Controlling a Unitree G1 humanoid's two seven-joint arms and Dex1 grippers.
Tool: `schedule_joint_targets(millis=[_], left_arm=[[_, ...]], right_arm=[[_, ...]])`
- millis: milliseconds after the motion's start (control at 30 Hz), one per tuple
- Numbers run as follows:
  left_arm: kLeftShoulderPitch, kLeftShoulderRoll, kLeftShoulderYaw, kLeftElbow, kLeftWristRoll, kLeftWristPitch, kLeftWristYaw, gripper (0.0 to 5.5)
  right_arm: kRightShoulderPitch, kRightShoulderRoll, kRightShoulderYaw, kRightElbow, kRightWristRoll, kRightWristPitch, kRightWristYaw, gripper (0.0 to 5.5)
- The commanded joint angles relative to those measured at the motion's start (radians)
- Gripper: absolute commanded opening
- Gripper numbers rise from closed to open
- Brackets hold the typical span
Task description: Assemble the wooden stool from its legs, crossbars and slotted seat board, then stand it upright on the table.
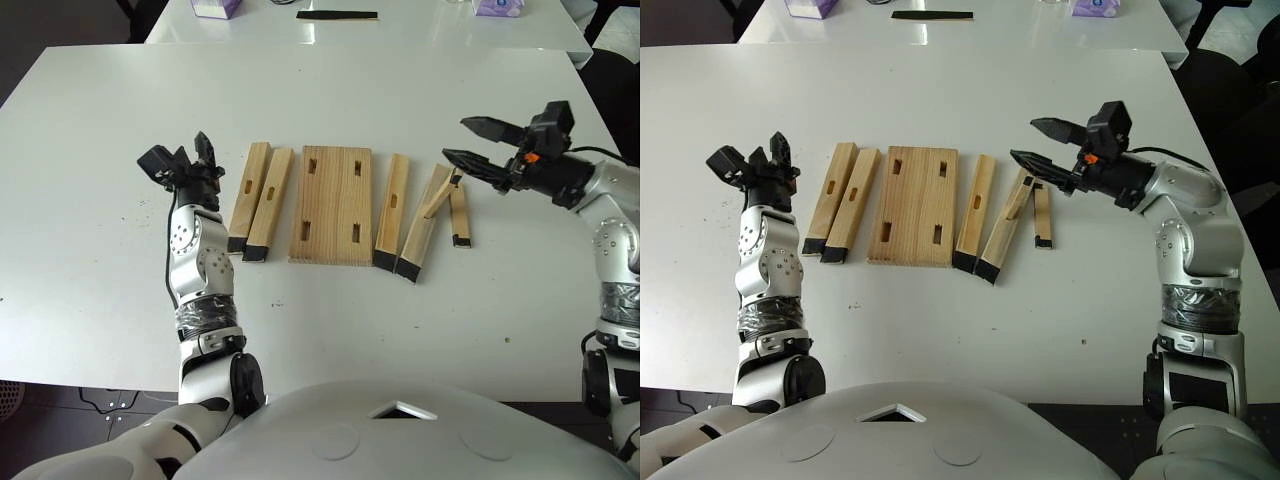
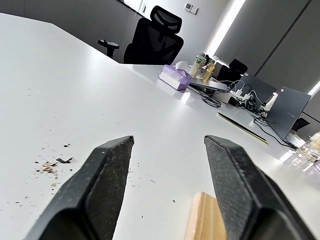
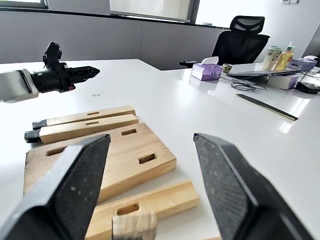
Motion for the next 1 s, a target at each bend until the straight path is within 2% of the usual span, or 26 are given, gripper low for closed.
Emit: schedule_joint_targets(millis=[33, 267, 600, 867, 1000], left_arm=[[-0.011, 0.0, -0.009, 0.014, 0.01, -0.003, 0.002, 2.64], [-0.062, 0.003, -0.025, 0.068, 0.015, -0.017, -0.009, 2.64], [-0.048, 0.019, -0.016, 0.066, 0.015, -0.012, -0.017, 2.64], [-0.046, 0.012, -0.023, 0.063, 0.022, -0.004, -0.02, 2.64], [-0.054, 0.035, -0.014, 0.062, 0.018, 0.007, -0.027, 2.64]], right_arm=[[-0.067, 0.062, 0.027, -0.071, 0.05, 0.053, -0.073, 3.09], [-0.074, 0.193, 0.122, 0.012, -0.027, 0.009, -0.185, 3.09], [-0.112, 0.174, 0.0, -0.079, 0.092, 0.073, -0.231, 3.09], [0.071, 0.24, 0.18, 0.076, -0.085, -0.049, -0.231, 3.09], [0.02, 0.243, 0.123, -0.015, -0.018, -0.034, -0.266, 3.09]])
